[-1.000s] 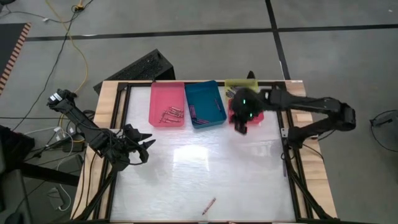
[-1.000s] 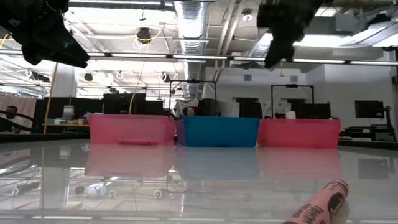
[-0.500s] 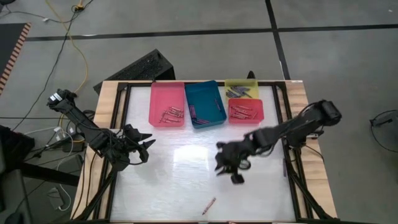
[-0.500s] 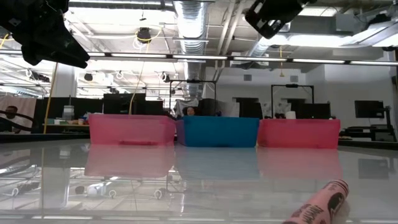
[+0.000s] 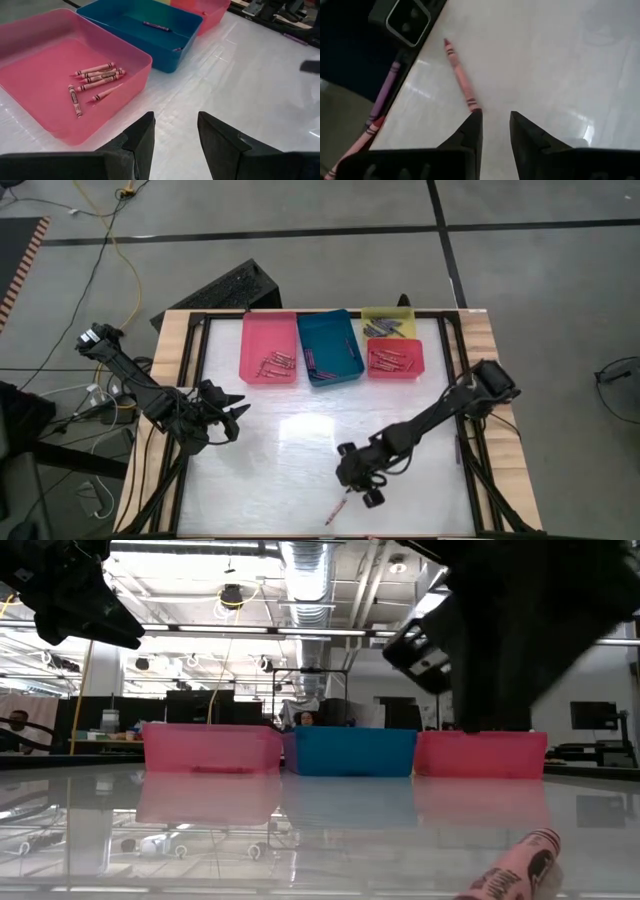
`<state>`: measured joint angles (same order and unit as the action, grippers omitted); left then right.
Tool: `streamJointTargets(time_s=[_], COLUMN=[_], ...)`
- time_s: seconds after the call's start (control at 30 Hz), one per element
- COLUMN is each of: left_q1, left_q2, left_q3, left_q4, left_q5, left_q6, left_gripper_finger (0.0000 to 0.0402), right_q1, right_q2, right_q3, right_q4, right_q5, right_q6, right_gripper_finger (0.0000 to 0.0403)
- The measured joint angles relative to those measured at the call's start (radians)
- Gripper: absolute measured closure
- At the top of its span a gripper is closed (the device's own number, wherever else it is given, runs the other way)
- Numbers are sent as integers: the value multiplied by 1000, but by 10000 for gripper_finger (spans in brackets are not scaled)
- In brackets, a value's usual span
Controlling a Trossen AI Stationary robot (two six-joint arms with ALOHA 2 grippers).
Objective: Sort crayons
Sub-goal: Put the red crayon into the red bin
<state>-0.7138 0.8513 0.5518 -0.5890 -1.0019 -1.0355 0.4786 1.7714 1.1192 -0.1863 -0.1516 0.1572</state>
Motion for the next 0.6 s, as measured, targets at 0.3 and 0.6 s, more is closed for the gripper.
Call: streamJointTargets(time_s=[0.3,0.6], left_q1=[0,0], left_q2=[0,0], left_q3=[0,0], left_q4=[3,4], left_q5=[0,17], left_q6=[-1,-9], left_gripper_finger=[262,262], right_q1=[61,79], right_q2=[68,67], right_q3=[117,124], right_q4=[-13,-20], right_q5=[75,96], right_q6=[-94,-113], right_gripper_finger=[256,211])
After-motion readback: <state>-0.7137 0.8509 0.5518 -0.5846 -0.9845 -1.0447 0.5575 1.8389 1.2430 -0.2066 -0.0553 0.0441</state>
